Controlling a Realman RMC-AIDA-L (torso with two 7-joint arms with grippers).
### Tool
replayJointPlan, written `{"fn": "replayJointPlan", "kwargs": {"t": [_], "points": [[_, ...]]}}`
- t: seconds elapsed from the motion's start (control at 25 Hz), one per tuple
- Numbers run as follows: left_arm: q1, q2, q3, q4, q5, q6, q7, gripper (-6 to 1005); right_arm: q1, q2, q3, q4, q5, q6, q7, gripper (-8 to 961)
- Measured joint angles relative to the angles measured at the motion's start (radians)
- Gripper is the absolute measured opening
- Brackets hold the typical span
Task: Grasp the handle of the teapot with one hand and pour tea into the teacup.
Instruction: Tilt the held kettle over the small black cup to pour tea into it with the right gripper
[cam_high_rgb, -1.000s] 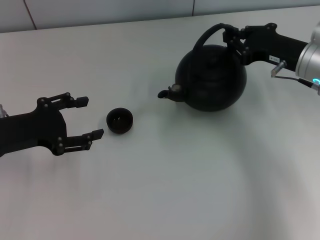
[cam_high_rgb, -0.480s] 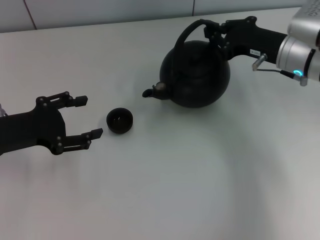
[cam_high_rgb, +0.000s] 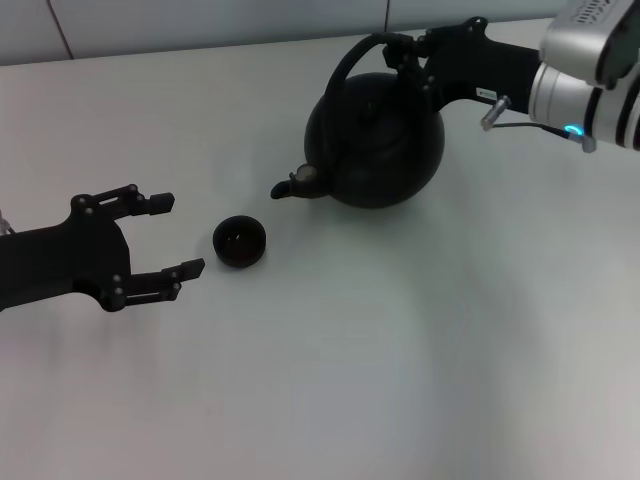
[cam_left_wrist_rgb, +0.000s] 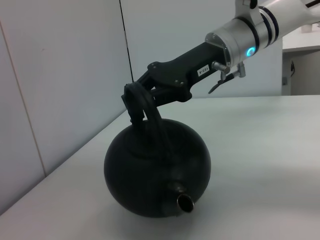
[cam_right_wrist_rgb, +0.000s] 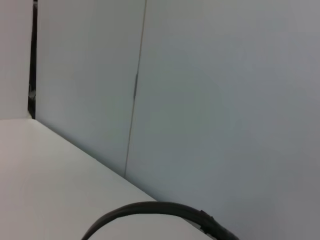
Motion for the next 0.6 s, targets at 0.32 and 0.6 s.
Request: {"fn": "replayJointPlan", "kwargs": {"t": [0.32, 0.6], "points": [[0.002, -0.001, 0.0, 0.0, 0.0, 0.0, 0.015, 806, 0.019, 0.0, -0.075, -0.028, -0.001, 0.066, 0.0, 96], [0.006, -0.002, 0.0, 0.0, 0.0, -0.001, 0.017, 806, 0.041, 0.0, -0.113, -0.033, -0.005, 0.097, -0.001, 96]]}}
